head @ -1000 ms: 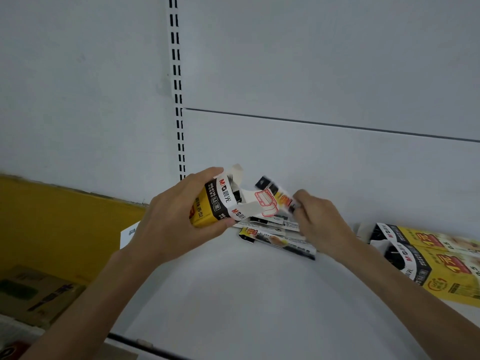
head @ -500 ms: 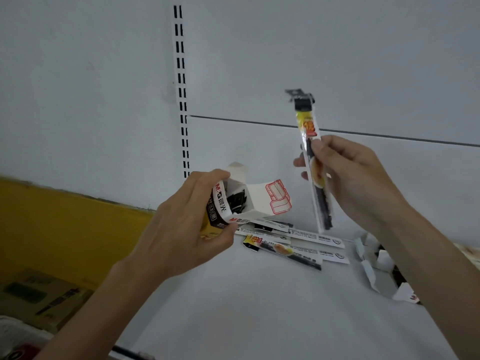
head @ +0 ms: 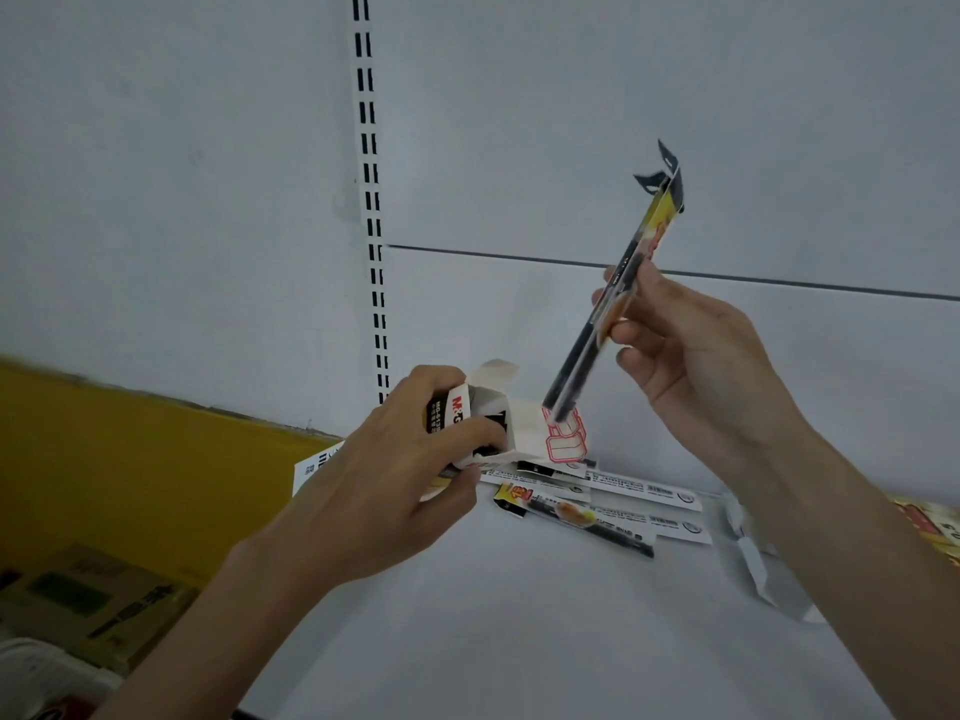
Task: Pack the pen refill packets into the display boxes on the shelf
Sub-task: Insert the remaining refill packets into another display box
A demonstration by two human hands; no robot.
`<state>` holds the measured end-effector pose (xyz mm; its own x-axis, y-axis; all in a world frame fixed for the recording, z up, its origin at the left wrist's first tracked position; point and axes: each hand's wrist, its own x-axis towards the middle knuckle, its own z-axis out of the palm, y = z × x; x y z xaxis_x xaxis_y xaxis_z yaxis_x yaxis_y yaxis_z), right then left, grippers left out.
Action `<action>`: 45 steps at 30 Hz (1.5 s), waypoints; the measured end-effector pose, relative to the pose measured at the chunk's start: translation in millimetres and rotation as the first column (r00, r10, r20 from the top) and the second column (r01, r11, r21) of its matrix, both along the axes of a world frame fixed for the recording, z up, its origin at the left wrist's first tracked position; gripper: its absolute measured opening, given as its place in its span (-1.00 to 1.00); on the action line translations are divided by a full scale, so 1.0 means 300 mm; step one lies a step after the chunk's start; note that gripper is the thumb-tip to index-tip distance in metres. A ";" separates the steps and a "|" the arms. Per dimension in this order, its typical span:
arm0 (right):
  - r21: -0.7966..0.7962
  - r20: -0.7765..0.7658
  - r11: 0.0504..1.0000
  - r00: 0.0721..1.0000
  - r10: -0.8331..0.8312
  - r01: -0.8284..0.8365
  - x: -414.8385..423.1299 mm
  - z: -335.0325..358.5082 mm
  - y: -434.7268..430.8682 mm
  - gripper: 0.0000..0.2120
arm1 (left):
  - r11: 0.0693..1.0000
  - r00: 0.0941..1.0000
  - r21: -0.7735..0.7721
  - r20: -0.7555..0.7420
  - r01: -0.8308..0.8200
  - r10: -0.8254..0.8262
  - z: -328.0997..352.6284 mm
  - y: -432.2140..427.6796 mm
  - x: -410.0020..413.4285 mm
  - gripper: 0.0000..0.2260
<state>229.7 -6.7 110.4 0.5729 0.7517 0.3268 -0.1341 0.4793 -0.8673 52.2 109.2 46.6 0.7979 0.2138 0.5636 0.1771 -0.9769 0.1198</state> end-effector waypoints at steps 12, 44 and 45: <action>0.073 -0.037 0.964 0.965 0.260 -0.257 -0.020 -0.121 0.062 -0.82 | 0.996 0.996 -0.058 0.063 0.063 -0.060 0.003 0.028 -0.006 -0.75; -0.376 0.598 0.874 0.801 -0.025 0.308 -0.064 -0.134 0.064 -0.85 | 0.992 0.981 -0.126 0.196 0.019 0.006 -0.057 0.032 0.043 -0.40; -0.357 0.583 0.883 0.811 -0.045 0.306 -0.068 -0.136 0.064 -0.82 | 0.994 0.981 -0.110 0.195 0.020 0.001 -0.054 0.031 0.045 -0.40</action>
<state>209.3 12.5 69.5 0.5317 0.7906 0.3037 0.4700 0.0230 -0.8824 65.7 118.5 30.4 0.6777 0.2764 0.6814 0.1306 -0.9572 0.2584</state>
